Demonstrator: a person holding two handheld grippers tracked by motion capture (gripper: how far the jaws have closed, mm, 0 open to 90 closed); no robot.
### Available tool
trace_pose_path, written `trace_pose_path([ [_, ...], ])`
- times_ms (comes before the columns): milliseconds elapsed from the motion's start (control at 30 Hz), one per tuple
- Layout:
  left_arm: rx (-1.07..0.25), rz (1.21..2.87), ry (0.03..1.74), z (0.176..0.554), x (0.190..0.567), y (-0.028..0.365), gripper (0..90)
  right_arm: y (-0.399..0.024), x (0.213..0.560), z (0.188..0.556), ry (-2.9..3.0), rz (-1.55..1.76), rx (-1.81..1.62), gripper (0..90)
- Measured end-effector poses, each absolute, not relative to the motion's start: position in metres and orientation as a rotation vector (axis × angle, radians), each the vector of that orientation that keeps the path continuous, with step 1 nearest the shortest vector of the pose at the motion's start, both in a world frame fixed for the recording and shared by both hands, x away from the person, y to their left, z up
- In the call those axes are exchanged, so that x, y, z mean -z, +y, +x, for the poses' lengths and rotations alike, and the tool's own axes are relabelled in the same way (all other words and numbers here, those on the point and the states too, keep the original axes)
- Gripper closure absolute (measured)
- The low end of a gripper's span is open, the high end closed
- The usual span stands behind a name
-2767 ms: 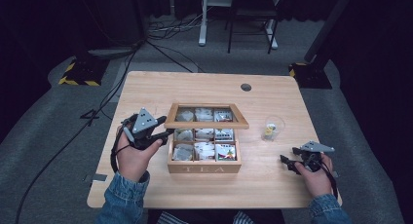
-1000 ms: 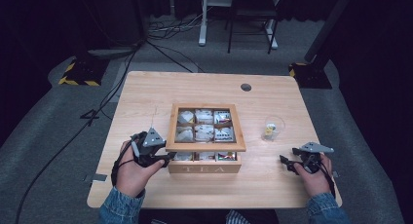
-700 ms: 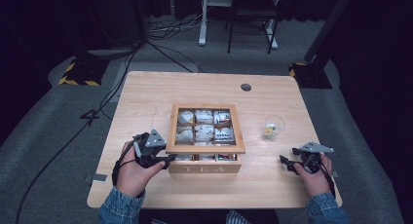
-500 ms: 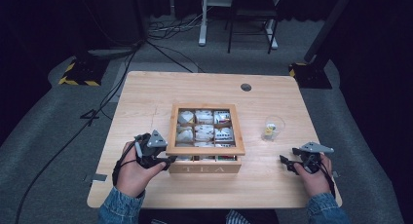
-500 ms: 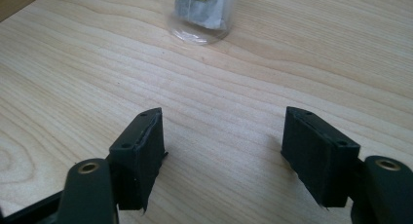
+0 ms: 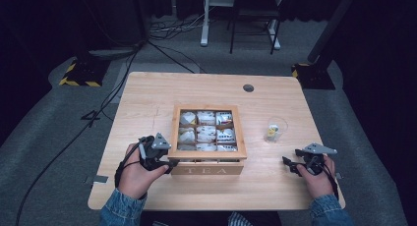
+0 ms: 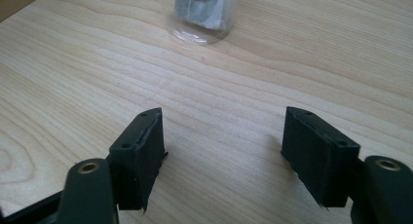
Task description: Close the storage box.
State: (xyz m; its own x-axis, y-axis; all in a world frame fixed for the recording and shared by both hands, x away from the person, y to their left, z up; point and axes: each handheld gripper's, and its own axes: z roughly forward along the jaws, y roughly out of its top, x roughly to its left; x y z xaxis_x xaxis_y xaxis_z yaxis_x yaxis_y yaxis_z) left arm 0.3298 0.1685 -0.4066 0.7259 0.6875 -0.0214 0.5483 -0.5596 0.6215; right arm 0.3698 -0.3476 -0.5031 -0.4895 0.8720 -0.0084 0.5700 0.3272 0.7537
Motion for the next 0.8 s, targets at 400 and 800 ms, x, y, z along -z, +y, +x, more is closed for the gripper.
trace_pose_path([
  [400,-0.259,2.356,0.942,0.3309,0.4120,0.1665,49.3,-0.3477,0.5032,0.3699,2.182,1.273,-0.987,32.1],
  [800,-0.238,2.383,0.953,0.3316,0.4155,0.1649,48.5,-0.3476,0.5032,0.3699,2.182,1.273,-0.987,32.1],
])
